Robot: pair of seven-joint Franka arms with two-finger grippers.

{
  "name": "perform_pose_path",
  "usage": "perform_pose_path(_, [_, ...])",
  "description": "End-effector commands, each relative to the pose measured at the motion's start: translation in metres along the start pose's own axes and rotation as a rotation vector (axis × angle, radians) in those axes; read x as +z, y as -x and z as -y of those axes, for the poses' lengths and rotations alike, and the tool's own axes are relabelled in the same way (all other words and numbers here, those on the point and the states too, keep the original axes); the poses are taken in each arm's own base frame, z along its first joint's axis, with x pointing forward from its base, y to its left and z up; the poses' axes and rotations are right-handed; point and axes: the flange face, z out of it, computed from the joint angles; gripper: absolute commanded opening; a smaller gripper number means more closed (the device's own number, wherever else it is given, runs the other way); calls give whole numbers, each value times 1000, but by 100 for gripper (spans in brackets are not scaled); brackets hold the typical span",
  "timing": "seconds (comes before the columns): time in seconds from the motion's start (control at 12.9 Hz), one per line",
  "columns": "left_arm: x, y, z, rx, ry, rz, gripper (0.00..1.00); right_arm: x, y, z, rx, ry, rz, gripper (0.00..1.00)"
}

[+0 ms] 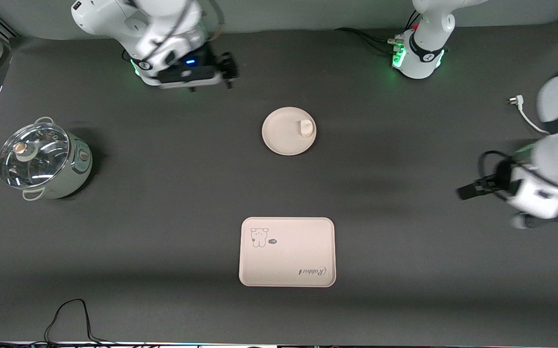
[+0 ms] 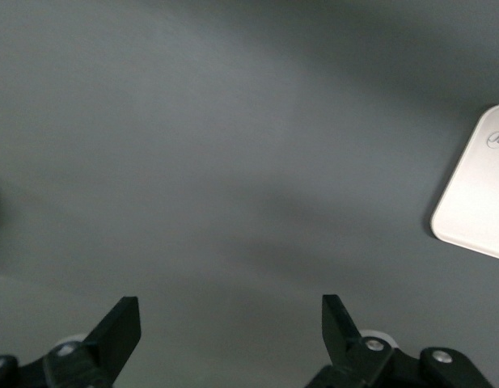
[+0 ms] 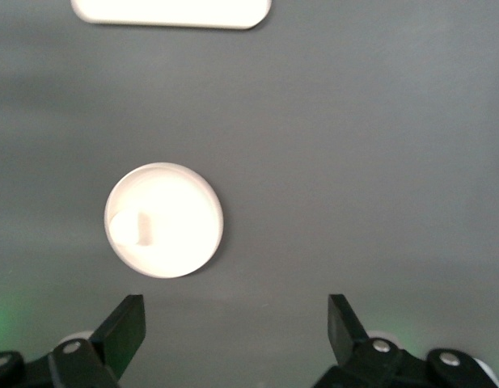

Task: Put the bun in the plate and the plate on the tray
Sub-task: 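Withdraw the left gripper while the right gripper reaches toward the plate, then lower the right gripper to the plate rim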

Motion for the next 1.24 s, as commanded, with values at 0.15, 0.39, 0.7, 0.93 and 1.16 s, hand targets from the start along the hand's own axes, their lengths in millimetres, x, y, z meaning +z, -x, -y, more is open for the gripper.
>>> perform_pose_path(0.15, [-29,1,40,47,-16,-15,100,26,36,40,-37,-48,68,100])
perform_pose_path(0.39, [-27,5,74,113,-40,4,100,73,26,18,-74,-109,79,100])
perform_pose_path(0.7, [-37,22,94,129,-61,7,100,173,19,12,-22,-109,34,100])
perform_pose_path(0.93, [-35,51,93,164,-36,6,100,238,10,14,16,-115,-20,100])
perform_pose_path(1.16, [-30,67,90,183,-32,-12,100,289,12,12,33,-116,-59,100])
